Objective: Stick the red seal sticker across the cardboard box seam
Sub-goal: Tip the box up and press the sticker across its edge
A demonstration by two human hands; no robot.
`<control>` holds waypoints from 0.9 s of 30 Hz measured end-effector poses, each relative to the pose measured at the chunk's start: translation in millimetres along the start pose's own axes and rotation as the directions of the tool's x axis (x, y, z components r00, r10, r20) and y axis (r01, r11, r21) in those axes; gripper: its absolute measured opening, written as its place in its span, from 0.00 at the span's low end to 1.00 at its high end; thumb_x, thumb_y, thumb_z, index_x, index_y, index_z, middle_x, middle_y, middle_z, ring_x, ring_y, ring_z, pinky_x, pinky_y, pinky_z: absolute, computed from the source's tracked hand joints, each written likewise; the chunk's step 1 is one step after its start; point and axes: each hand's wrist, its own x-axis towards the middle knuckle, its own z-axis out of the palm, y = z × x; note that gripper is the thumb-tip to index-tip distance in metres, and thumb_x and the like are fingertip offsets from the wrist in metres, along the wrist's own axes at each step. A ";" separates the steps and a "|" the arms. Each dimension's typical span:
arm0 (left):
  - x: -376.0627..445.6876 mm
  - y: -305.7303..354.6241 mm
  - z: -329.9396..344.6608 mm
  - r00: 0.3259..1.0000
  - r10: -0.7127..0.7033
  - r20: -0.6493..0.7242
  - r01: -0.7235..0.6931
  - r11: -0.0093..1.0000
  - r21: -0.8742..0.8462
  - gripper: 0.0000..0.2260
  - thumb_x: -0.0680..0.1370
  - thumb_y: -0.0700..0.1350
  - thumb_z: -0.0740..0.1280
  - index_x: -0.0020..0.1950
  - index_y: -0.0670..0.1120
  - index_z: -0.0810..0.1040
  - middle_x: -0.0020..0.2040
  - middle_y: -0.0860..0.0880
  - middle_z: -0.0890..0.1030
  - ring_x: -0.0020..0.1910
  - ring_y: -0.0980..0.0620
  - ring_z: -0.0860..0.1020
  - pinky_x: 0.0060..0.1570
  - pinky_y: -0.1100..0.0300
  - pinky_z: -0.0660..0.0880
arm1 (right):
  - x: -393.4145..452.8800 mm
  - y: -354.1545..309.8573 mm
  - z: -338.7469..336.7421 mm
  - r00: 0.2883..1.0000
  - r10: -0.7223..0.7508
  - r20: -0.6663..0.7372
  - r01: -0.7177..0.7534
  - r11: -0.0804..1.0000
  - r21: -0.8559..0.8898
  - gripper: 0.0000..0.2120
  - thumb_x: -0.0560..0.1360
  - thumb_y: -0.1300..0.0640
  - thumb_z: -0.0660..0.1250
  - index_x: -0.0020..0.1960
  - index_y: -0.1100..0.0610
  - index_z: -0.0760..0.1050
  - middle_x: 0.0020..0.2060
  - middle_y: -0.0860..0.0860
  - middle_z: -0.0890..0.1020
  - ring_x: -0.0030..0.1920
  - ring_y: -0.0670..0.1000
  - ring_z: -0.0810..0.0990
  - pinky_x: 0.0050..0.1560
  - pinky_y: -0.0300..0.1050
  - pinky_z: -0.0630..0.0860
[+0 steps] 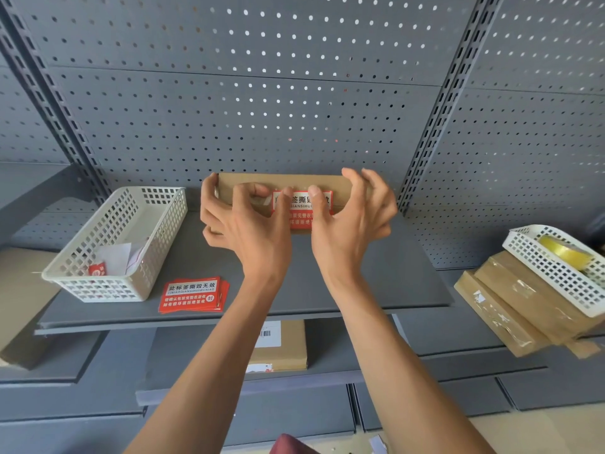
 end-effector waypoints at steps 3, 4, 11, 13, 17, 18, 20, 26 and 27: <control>0.8 -0.2 -1.3 1.000 -0.003 0.008 0.003 1.000 -0.022 0.09 0.73 0.57 0.73 0.41 0.57 0.74 0.77 0.50 0.61 0.76 0.48 0.57 0.67 0.50 0.51 | 2.1 0.8 0.4 1.000 0.013 -0.009 -0.013 1.000 0.017 0.19 0.73 0.43 0.70 0.62 0.47 0.76 0.68 0.45 0.71 0.70 0.55 0.63 0.59 0.57 0.66; 0.8 -0.5 -1.8 1.000 -0.004 0.008 0.004 1.000 -0.022 0.09 0.73 0.57 0.73 0.41 0.58 0.74 0.76 0.50 0.61 0.76 0.48 0.58 0.66 0.50 0.51 | 2.5 1.1 0.3 1.000 0.020 -0.009 -0.020 0.999 0.027 0.18 0.73 0.44 0.70 0.62 0.47 0.76 0.67 0.45 0.71 0.70 0.54 0.63 0.59 0.57 0.65; 1.7 -1.1 -3.8 1.000 -0.021 0.009 0.022 0.999 -0.038 0.07 0.73 0.55 0.73 0.40 0.58 0.76 0.75 0.51 0.62 0.75 0.49 0.59 0.65 0.50 0.52 | 4.8 3.3 -3.4 0.998 0.053 -0.017 -0.051 0.995 0.088 0.12 0.75 0.52 0.69 0.58 0.46 0.79 0.65 0.43 0.73 0.68 0.53 0.64 0.57 0.50 0.60; 2.6 -1.6 -4.9 0.999 -0.031 0.011 0.032 0.998 -0.052 0.05 0.73 0.54 0.72 0.40 0.57 0.77 0.74 0.51 0.63 0.74 0.49 0.59 0.65 0.50 0.52 | 5.3 3.1 -4.9 0.998 0.057 -0.014 -0.055 0.994 0.089 0.12 0.75 0.54 0.69 0.57 0.45 0.80 0.65 0.43 0.73 0.68 0.53 0.64 0.57 0.50 0.60; 3.7 -2.0 -7.3 0.999 -0.038 0.020 0.039 0.998 -0.056 0.02 0.74 0.51 0.71 0.42 0.56 0.79 0.74 0.52 0.62 0.74 0.48 0.59 0.66 0.49 0.53 | 5.9 2.6 -8.5 0.999 0.050 0.004 -0.051 0.995 0.087 0.13 0.75 0.56 0.69 0.58 0.46 0.80 0.64 0.43 0.73 0.68 0.54 0.65 0.57 0.52 0.63; 3.8 -2.3 -7.8 0.999 -0.038 0.024 0.039 0.998 -0.055 0.02 0.74 0.51 0.70 0.42 0.55 0.79 0.74 0.52 0.62 0.73 0.48 0.59 0.65 0.49 0.53 | 6.1 3.4 -10.1 0.999 0.034 0.016 -0.035 0.997 0.070 0.13 0.76 0.56 0.68 0.59 0.46 0.80 0.65 0.44 0.73 0.68 0.54 0.65 0.57 0.53 0.64; 3.2 -3.5 -8.8 0.999 -0.029 0.036 0.031 0.998 -0.050 0.01 0.75 0.49 0.69 0.43 0.55 0.80 0.74 0.52 0.62 0.74 0.48 0.59 0.65 0.50 0.52 | 4.9 5.4 -13.6 0.998 -0.012 0.054 0.011 1.000 0.017 0.14 0.79 0.52 0.65 0.63 0.47 0.79 0.67 0.45 0.72 0.69 0.55 0.64 0.57 0.56 0.67; -1.0 -5.6 -13.5 0.994 0.032 0.102 -0.033 0.999 0.005 0.07 0.75 0.57 0.71 0.47 0.57 0.78 0.77 0.49 0.60 0.76 0.47 0.56 0.67 0.48 0.53 | -6.1 2.8 -13.8 0.981 -0.092 0.171 0.123 0.976 -0.178 0.37 0.72 0.29 0.63 0.73 0.51 0.68 0.74 0.50 0.65 0.76 0.60 0.57 0.58 0.61 0.66; -0.6 -6.3 -14.5 0.992 0.044 0.118 -0.047 0.999 0.020 0.09 0.73 0.59 0.72 0.48 0.57 0.78 0.77 0.49 0.59 0.76 0.46 0.57 0.67 0.48 0.53 | -6.1 3.6 -13.3 0.979 -0.103 0.179 0.137 0.972 -0.193 0.38 0.72 0.29 0.64 0.73 0.51 0.67 0.74 0.50 0.64 0.76 0.61 0.57 0.58 0.62 0.67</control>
